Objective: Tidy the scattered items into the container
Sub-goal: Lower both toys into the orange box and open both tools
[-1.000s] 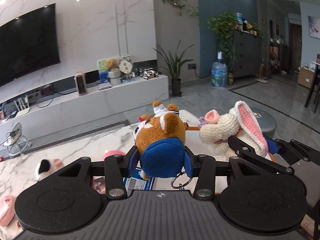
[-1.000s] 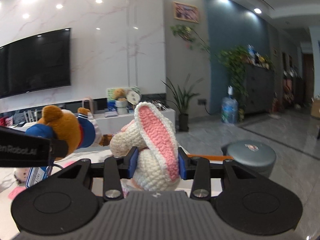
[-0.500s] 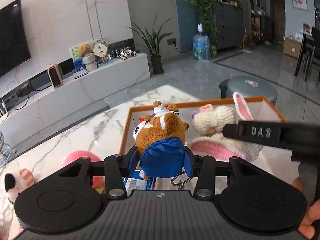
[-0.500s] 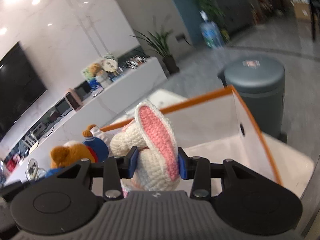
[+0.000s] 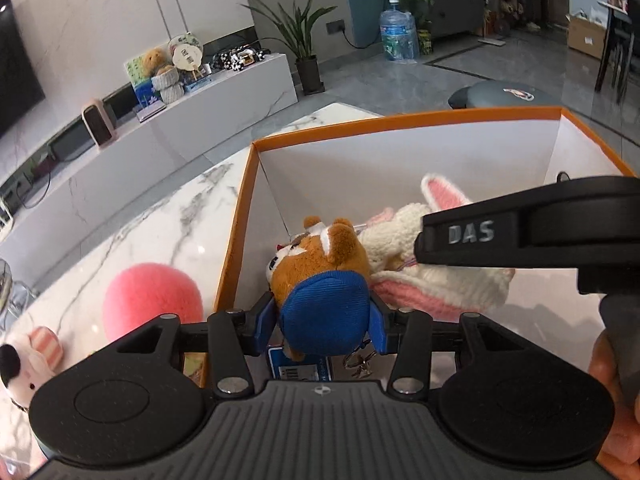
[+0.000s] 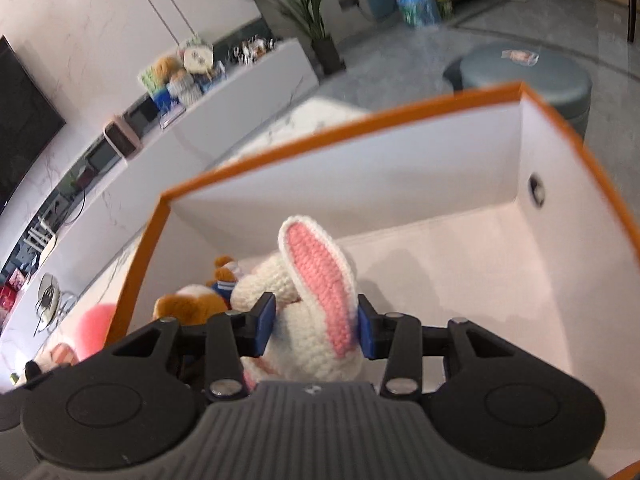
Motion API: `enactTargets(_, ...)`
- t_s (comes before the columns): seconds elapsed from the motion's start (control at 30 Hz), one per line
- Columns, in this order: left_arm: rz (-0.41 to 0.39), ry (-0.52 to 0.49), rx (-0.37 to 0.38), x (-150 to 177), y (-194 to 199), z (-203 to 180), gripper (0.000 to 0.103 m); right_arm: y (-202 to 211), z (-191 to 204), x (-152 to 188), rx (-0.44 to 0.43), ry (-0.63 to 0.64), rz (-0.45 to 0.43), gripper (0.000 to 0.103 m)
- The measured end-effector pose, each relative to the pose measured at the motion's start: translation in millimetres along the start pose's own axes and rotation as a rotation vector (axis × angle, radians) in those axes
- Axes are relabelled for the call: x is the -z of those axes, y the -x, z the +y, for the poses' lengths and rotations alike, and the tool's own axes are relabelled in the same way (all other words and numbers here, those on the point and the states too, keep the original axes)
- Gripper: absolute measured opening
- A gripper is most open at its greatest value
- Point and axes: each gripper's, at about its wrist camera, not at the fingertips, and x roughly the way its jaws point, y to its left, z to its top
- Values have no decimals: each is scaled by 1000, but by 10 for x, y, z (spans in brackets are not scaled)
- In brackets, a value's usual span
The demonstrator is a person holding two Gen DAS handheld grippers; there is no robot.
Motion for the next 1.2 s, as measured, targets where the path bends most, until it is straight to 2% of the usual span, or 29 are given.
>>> enactTargets(0.13, 4, -17, -8, -5, -25, -38, 57, -50, 4, 2, 6, 15, -4, 48)
enactTargets(0.27, 6, -20, -2, 5, -35, -74, 65, -43, 14, 19, 0, 42, -11, 50)
enactTargets(0.37, 3, -13, 1, 26, -12, -81, 68, -23, 36, 30, -23, 57, -22, 57)
enactTargets(0.43, 2, 1, 11, 32, 10, -76, 74, 2, 37, 42, -36, 68, -37, 61)
enactTargets(0.47, 3, 6, 15, 32, 16, -71, 78, 13, 34, 49, -41, 70, -41, 67)
enactTargets(0.57, -2, 26, 15, 30, 58, -61, 79, 59, -10, 58, -70, 51, -58, 78)
enactTargets(0.8, -30, 62, -20, 55, 282, -32, 80, 182, -63, 110, -132, 2, -92, 86)
enactTargets(0.97, -44, 102, -39, 100, 482, 15, 80, 325, -20, 175, -94, -15, -144, 89)
enactTargets(1.2, -63, 162, -50, 139, 706, 76, 80, 599, 78, 247, -14, 24, -180, 90)
